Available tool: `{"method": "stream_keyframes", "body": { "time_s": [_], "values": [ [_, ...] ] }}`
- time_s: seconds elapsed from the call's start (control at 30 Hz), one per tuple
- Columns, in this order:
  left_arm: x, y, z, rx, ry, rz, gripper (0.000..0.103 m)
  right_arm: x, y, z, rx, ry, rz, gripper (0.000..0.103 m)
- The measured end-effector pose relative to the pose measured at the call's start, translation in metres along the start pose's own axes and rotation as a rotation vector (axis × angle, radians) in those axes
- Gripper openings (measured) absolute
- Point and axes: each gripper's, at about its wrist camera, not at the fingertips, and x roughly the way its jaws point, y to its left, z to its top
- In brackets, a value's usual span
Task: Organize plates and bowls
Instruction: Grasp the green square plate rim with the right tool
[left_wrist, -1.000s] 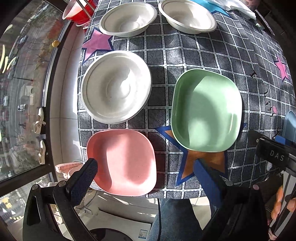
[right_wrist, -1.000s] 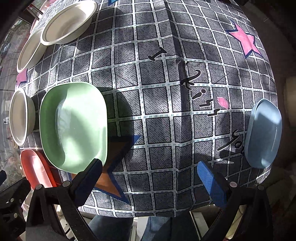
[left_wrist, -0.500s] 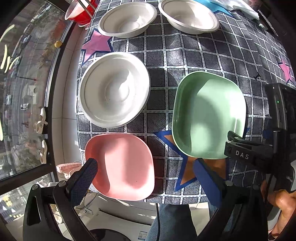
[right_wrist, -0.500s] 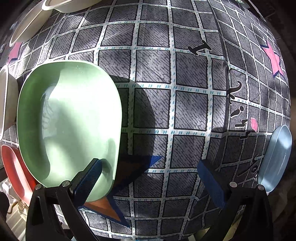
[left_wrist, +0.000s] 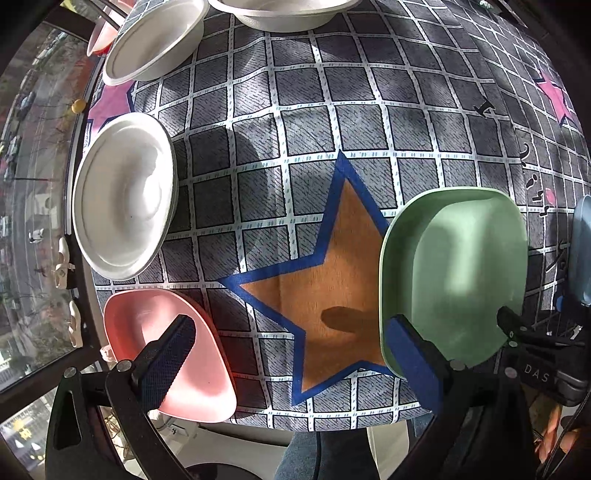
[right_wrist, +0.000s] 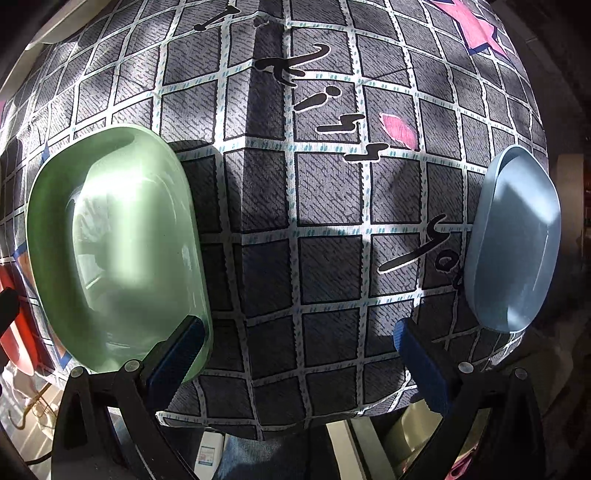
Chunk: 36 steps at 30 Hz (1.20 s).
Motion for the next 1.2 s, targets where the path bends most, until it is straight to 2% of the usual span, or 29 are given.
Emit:
{"method": "stream_keyframes", "body": {
  "time_s": [0.13,0.23,0.37,0.47,0.5,0.57,0.6,0.67,0.7,0.73,0.8,0.87,0.9,1.0,1.03,1.1,1.2],
  "values": [
    [0.008,-0.013,0.004,0.008,0.004,0.004,0.103,0.011,-0.016,-0.003,0.057,-0.006,0.04,0.103],
    [0.012,-0.018,0.007,-0.007,0.004,0.004,0.103,0.017,-0.013,0.006,0.043,-0.039,0.058,0.103],
    [0.024,-0.023,0.013,-0.045,0.004,0.01,0.103,0.027,0.001,0.018,-0.032,-0.078,0.053,0.103],
    [0.033,-0.02,0.017,-0.073,0.014,0.001,0.103,0.028,0.017,0.038,-0.068,-0.067,0.047,0.103],
    [0.036,-0.02,0.018,-0.08,0.014,-0.001,0.103,0.01,0.022,0.052,-0.068,-0.063,0.046,0.103],
    [0.044,-0.014,0.014,-0.086,0.014,-0.009,0.103,0.015,0.021,0.032,-0.061,-0.062,0.072,0.103],
    [0.05,-0.014,0.011,-0.085,0.015,-0.011,0.103,0.016,0.03,0.044,-0.061,-0.059,0.08,0.103],
    [0.06,-0.014,0.005,-0.087,0.007,-0.033,0.103,0.023,0.047,0.048,-0.062,-0.052,0.108,0.103],
    [0.062,-0.014,0.004,-0.089,0.002,-0.039,0.103,0.012,0.031,0.048,-0.06,-0.046,0.117,0.103],
    [0.063,-0.014,0.003,-0.088,-0.004,-0.042,0.103,0.011,0.026,0.062,-0.064,-0.04,0.118,0.103],
    [0.065,-0.015,0.001,-0.087,-0.021,-0.057,0.103,0.012,0.02,0.056,-0.067,-0.036,0.116,0.103],
    [0.069,-0.017,-0.005,-0.09,-0.033,-0.089,0.103,0.023,0.033,0.061,-0.065,-0.039,0.114,0.103],
    [0.07,-0.017,-0.006,-0.093,-0.034,-0.109,0.103,0.014,0.02,0.063,-0.064,-0.041,0.115,0.103],
    [0.081,-0.014,-0.01,-0.124,-0.018,-0.18,0.103,0.035,0.037,0.081,-0.06,-0.052,0.115,0.103],
    [0.083,-0.013,-0.009,-0.131,-0.017,-0.186,0.103,0.025,0.021,0.081,-0.06,-0.054,0.114,0.103],
    [0.086,-0.011,-0.012,-0.133,-0.021,-0.185,0.103,0.027,0.034,0.072,-0.058,-0.06,0.111,0.103],
    [0.086,-0.004,-0.022,-0.144,-0.046,-0.188,0.103,0.002,0.018,0.037,-0.056,-0.068,0.107,0.103]
  ]
}}
